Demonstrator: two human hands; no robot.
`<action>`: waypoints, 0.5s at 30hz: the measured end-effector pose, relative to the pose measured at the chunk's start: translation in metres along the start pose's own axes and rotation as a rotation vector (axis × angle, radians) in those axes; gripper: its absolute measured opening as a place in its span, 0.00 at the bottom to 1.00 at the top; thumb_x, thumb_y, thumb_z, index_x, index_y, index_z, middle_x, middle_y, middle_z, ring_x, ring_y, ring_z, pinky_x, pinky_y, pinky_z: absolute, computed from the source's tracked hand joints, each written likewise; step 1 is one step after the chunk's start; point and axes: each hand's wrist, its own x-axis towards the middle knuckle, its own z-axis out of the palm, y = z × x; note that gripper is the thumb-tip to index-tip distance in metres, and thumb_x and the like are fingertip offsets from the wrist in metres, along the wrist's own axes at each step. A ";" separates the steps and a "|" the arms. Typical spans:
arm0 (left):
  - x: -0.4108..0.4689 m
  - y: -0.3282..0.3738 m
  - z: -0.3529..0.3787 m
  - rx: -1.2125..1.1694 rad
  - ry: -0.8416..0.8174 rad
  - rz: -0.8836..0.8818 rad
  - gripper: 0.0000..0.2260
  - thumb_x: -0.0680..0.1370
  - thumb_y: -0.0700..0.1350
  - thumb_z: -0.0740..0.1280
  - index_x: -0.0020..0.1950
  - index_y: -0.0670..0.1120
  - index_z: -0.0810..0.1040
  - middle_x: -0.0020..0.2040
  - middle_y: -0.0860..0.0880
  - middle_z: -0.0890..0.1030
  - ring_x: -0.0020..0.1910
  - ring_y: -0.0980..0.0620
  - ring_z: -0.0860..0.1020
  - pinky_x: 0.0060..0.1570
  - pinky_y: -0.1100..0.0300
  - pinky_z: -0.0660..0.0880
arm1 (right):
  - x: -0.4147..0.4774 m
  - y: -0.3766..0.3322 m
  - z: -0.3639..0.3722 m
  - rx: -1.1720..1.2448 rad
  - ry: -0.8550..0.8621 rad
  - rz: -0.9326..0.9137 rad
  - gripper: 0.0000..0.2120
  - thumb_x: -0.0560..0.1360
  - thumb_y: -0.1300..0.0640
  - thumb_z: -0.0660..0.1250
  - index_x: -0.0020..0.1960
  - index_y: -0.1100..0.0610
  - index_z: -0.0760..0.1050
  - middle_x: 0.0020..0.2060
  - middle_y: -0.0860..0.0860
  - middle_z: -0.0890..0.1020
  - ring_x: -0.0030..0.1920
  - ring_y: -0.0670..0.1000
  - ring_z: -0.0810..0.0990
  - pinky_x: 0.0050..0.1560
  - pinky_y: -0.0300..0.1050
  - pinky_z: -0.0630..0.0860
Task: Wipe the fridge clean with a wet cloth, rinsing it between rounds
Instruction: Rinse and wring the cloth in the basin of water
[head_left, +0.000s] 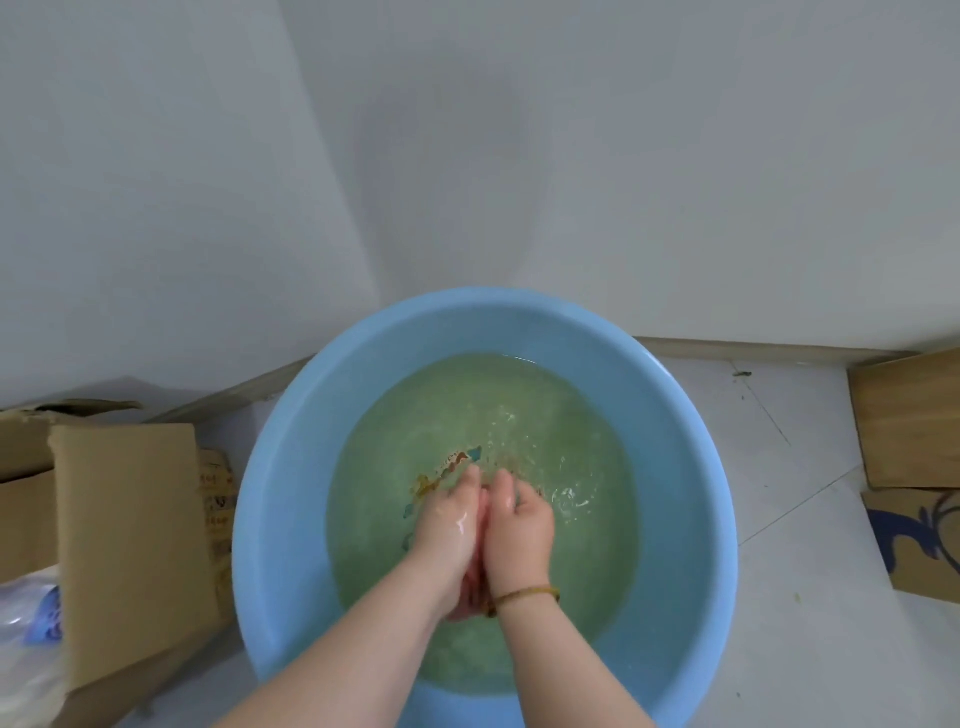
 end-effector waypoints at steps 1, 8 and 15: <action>-0.003 -0.005 0.002 0.054 -0.018 0.000 0.19 0.79 0.50 0.57 0.31 0.43 0.71 0.29 0.45 0.74 0.29 0.49 0.72 0.31 0.63 0.69 | 0.007 0.003 -0.005 -0.006 0.022 0.033 0.23 0.78 0.58 0.59 0.26 0.55 0.59 0.22 0.49 0.64 0.26 0.48 0.60 0.28 0.42 0.59; 0.032 -0.019 -0.032 0.392 0.062 0.146 0.11 0.77 0.53 0.61 0.41 0.46 0.72 0.42 0.48 0.77 0.47 0.47 0.75 0.47 0.59 0.69 | 0.017 0.037 -0.015 -0.358 -0.043 0.006 0.18 0.77 0.50 0.61 0.32 0.52 0.60 0.30 0.49 0.72 0.35 0.54 0.70 0.36 0.44 0.63; 0.068 -0.030 -0.057 0.817 0.239 0.171 0.14 0.76 0.48 0.64 0.51 0.36 0.77 0.45 0.38 0.80 0.44 0.42 0.78 0.44 0.56 0.71 | 0.024 0.045 -0.009 -0.746 -0.148 -0.016 0.14 0.79 0.57 0.56 0.63 0.57 0.69 0.55 0.57 0.79 0.56 0.58 0.77 0.49 0.44 0.72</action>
